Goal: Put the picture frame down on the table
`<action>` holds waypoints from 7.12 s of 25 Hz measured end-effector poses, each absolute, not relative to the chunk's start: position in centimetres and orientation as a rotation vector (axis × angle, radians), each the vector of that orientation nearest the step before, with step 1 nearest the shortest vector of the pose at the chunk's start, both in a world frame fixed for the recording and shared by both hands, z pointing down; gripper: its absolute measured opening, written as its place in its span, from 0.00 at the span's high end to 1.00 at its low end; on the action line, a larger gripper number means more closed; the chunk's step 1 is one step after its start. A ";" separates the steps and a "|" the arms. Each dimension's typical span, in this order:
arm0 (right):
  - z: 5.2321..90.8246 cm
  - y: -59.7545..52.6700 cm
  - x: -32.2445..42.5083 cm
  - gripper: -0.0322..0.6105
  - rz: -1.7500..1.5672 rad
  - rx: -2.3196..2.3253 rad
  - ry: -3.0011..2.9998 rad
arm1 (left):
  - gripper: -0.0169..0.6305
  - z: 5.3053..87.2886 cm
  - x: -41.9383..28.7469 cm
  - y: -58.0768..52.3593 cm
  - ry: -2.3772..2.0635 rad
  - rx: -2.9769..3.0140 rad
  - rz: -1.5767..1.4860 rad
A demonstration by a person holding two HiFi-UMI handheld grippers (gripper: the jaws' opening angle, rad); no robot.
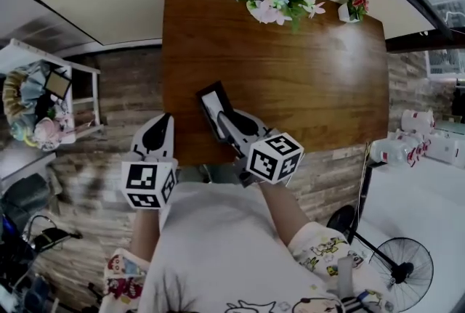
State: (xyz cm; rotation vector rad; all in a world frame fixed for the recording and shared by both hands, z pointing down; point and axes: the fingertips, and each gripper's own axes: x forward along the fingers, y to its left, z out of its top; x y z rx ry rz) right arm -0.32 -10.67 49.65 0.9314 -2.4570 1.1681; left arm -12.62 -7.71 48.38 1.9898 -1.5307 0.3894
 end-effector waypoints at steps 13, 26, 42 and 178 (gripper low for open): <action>52.8 -9.2 -3.1 0.87 1.344 0.851 -2.409 | 0.97 51.1 -13.0 -6.1 -1.514 1.943 0.412; 54.8 -8.8 -3.4 0.87 1.401 0.868 -2.375 | 0.97 52.2 -13.6 -5.9 -1.511 1.927 0.413; 57.4 -9.3 -3.6 0.86 1.233 0.846 -2.317 | 0.97 53.1 -14.2 -6.2 -1.498 1.917 0.424; 36.0 -12.2 6.0 0.95 0.402 1.184 -2.646 | 0.97 38.5 -13.4 -7.4 -1.692 2.184 0.296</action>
